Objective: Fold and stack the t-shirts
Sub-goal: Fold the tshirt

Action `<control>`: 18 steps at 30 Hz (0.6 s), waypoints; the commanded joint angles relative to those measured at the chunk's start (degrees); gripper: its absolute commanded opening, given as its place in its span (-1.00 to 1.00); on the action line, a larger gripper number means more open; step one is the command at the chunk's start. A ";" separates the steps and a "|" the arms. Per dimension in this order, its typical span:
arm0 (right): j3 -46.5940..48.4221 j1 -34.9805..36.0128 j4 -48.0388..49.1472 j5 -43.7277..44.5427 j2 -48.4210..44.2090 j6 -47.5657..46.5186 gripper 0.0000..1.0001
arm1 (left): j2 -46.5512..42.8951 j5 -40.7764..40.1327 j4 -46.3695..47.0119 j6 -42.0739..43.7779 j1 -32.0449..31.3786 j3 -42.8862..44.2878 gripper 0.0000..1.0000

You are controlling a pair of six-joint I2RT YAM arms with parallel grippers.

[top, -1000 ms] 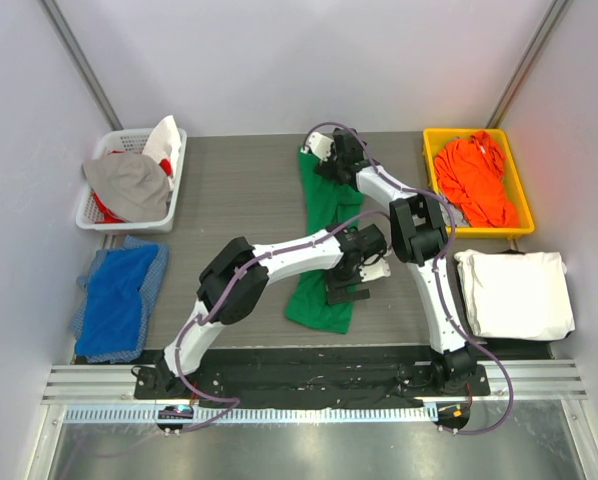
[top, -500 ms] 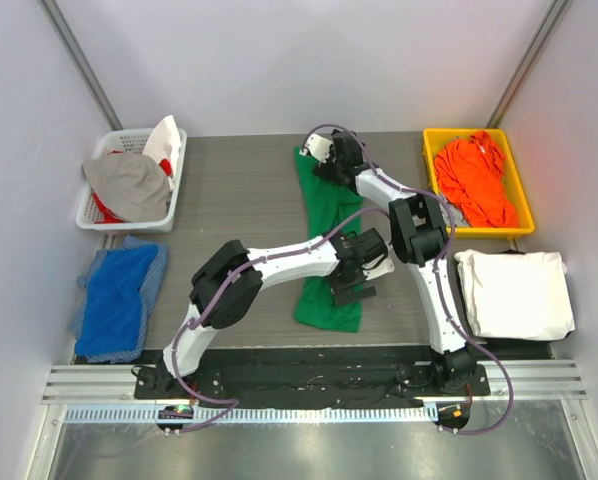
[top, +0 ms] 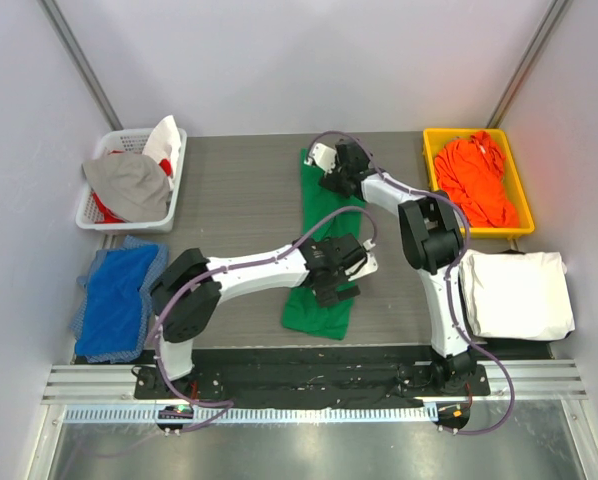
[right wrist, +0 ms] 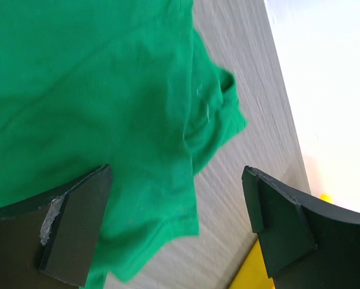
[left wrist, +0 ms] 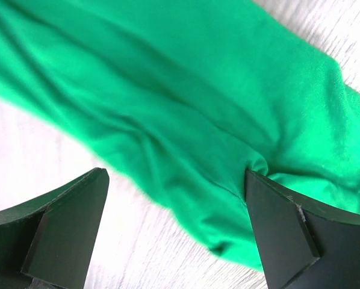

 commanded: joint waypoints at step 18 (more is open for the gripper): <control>-0.03 -0.50 -4.10 8.69 -12.02 6.75 0.99 | -18.20 -7.56 10.02 2.46 3.55 -3.69 0.99</control>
